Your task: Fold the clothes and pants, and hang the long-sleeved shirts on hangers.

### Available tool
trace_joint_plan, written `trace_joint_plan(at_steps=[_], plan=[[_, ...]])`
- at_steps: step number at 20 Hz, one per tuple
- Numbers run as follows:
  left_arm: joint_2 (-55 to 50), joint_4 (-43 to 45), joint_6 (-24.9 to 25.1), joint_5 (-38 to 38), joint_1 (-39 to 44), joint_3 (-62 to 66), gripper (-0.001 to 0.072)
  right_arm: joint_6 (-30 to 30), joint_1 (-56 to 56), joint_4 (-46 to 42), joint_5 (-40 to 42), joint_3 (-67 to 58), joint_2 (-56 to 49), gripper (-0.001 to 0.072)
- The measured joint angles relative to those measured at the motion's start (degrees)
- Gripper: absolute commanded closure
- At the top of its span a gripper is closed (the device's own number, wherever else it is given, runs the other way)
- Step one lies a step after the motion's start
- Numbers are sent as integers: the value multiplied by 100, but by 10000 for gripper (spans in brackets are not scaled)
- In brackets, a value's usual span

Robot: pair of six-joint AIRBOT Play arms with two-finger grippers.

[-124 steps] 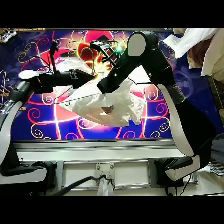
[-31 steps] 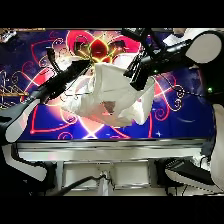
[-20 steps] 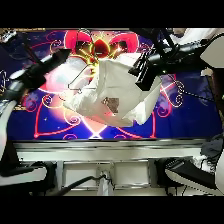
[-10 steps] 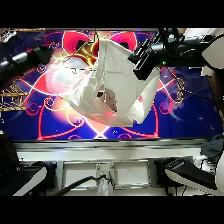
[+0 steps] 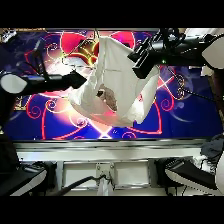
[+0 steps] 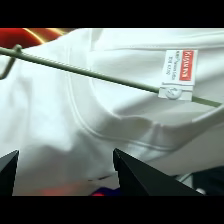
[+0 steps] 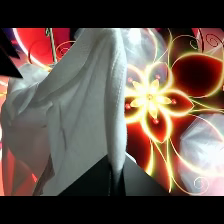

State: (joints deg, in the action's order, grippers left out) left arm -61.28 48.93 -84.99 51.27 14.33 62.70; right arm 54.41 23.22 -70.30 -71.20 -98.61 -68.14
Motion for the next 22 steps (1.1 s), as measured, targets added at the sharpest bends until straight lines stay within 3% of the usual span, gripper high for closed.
trace_joint_plan(at_steps=[5,16,17,19,22], plan=[[-356,-315,-483,-319,175,0,67,11,0,-2,-190,0,0,694],[-844,-839,-636,-911,225,-2,87,17,0,-24,-275,0,0,694],[-905,-850,-636,-898,236,-2,134,17,-2,-26,-275,0,0,694],[-1014,-855,-636,-793,273,-2,140,17,0,-33,-271,0,0,694],[-1088,-866,-570,-669,350,-2,395,17,0,-44,-199,0,0,694]])
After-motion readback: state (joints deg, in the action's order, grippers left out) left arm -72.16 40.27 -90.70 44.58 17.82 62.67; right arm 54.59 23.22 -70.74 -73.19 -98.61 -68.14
